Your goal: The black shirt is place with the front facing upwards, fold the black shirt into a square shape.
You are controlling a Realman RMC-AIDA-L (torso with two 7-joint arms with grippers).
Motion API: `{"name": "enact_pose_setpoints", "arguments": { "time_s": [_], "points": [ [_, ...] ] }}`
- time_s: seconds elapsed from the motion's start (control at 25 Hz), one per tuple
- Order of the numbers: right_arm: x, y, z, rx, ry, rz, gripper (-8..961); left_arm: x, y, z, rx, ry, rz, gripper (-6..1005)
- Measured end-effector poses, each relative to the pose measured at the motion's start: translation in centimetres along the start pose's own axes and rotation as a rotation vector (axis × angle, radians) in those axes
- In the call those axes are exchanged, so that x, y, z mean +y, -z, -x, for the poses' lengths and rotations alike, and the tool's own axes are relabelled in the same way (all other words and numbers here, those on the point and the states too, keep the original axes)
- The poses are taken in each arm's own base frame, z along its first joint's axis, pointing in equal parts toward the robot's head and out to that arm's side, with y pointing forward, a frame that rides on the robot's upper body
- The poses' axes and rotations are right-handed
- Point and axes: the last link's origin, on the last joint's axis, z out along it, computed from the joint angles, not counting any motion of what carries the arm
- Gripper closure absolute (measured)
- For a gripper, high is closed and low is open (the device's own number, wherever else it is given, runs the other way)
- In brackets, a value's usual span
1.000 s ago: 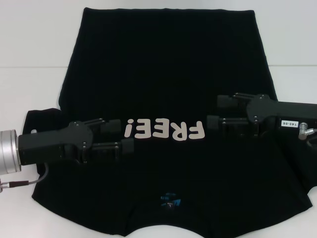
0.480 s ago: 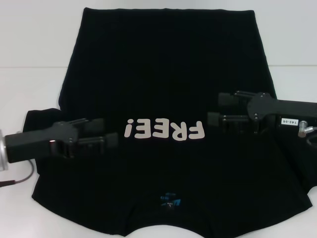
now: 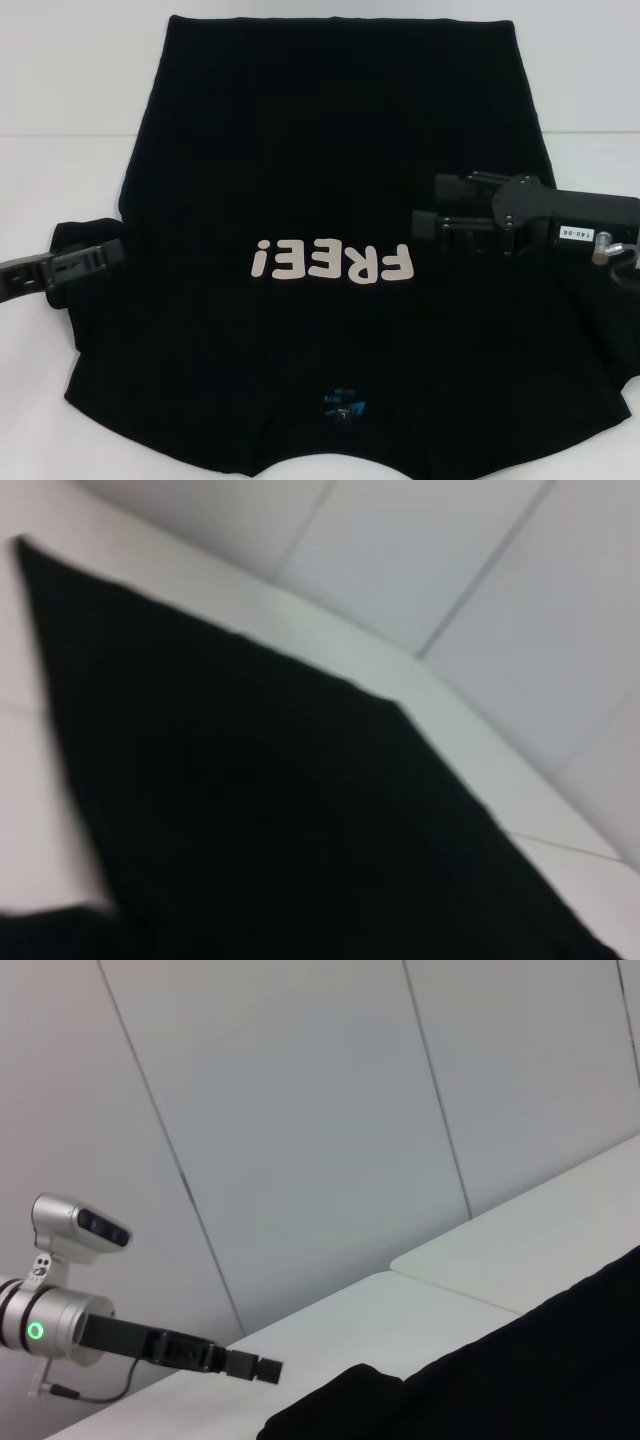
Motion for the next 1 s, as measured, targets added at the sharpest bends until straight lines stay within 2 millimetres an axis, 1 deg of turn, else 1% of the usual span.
{"name": "enact_pose_setpoints", "arguments": {
  "time_s": [0.2,0.44,1.0],
  "points": [
    [0.0,-0.6,0.2,-0.004,0.005,-0.003,73,-1.0,0.9,0.9,-0.054,0.046,-0.059,124],
    [0.0,-0.9,0.6,-0.005,0.015,0.000,74,-1.3,1.0,1.8,-0.120,0.052,-0.086,124],
    [-0.1,-0.8,0.9,-0.016,0.018,-0.003,73,-2.0,1.1,2.2,-0.145,0.045,-0.132,124]
  ]
}}
